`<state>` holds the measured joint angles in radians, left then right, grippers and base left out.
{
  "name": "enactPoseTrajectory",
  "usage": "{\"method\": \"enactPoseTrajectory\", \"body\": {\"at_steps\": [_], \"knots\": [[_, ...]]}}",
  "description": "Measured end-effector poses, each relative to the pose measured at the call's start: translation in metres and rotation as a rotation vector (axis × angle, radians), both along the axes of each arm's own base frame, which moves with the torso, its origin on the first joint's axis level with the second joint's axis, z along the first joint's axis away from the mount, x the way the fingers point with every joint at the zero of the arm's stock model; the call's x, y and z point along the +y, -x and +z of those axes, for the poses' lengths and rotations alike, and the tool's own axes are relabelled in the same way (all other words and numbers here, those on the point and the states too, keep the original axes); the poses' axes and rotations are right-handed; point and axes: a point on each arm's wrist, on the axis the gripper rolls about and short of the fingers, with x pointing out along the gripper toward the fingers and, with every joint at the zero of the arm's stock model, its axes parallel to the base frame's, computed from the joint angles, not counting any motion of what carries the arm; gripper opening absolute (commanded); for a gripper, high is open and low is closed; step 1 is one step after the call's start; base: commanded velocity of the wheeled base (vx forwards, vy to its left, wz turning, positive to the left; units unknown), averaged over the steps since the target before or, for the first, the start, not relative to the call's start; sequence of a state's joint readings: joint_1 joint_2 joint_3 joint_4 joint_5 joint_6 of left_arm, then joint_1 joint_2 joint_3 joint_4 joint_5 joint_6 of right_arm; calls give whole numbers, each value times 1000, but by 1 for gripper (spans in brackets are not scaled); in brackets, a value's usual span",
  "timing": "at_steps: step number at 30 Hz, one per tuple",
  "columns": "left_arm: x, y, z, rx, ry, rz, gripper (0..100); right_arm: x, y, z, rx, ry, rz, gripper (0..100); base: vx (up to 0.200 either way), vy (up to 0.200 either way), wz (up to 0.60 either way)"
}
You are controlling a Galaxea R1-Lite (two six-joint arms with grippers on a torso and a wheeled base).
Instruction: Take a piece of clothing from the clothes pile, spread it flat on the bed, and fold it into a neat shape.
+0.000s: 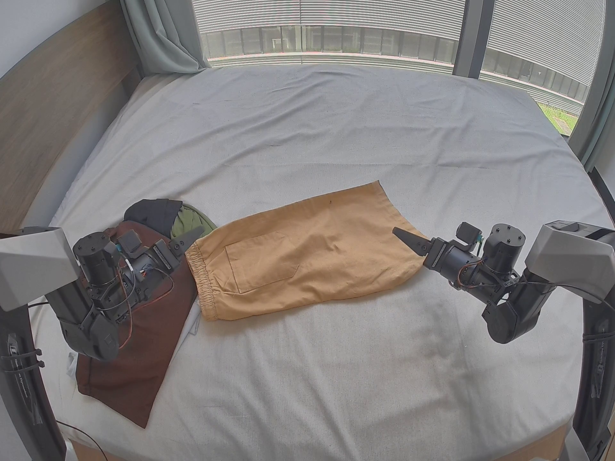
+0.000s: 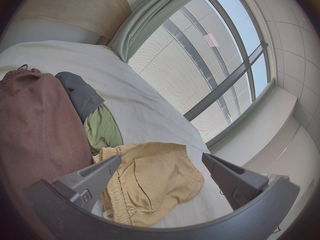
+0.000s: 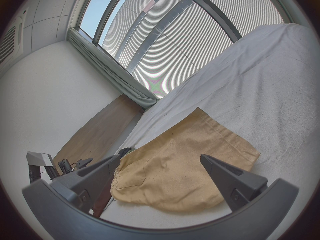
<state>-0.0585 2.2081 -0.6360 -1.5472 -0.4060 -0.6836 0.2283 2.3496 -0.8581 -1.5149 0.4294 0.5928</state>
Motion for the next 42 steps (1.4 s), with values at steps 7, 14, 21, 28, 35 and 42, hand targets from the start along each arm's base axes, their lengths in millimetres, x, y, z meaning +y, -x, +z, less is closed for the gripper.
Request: {"method": "enactPoseTrajectory", "body": {"at_steps": [7,14,21,28,35,42], "knots": [[-16,16,10,-47,-86,-51,100,3,5,1,7,1,10,100,0,0,0],[-25,32,17,-169,-293,-155,100,11,11,5,10,3,32,100,0,0,0],[-24,44,11,-223,-447,-191,100,16,14,6,14,4,45,100,0,0,0],[-18,45,4,-233,-515,-190,100,16,14,5,21,3,44,100,0,0,0],[-18,45,0,-220,-516,-196,100,19,15,4,25,5,53,100,0,0,0],[-17,43,-3,-211,-517,-194,100,19,16,-3,94,23,53,100,0,0,0]]}}
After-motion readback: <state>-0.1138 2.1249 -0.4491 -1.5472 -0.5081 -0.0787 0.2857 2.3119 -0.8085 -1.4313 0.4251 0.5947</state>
